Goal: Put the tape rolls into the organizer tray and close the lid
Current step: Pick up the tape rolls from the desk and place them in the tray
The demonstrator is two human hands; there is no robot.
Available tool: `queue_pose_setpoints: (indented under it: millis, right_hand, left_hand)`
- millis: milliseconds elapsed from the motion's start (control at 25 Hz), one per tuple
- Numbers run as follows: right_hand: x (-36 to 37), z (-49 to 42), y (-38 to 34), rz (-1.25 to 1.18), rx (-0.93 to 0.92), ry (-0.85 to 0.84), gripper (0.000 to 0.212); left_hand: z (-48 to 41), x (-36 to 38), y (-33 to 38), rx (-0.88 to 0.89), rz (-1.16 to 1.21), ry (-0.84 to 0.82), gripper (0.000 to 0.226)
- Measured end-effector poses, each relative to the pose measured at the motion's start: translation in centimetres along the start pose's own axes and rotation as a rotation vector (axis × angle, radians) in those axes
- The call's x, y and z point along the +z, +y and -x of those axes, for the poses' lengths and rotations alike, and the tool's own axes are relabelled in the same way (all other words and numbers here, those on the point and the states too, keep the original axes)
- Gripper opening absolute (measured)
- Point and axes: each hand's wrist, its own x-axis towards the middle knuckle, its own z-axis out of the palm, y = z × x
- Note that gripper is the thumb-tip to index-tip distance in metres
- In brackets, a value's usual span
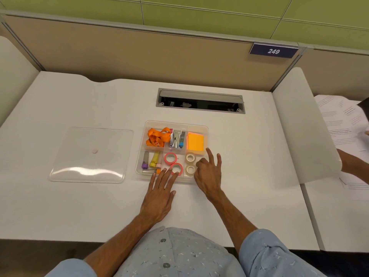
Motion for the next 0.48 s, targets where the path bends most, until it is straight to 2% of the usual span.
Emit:
queue_pose_setpoints:
  millis: [480]
  right_hand:
    - [-0.07,0.31,-0.14,-0.070,-0.042,-0.029,0.011]
  left_hand:
    - [-0.19,0.05,0.18,0.002,-0.005,0.008,0.067]
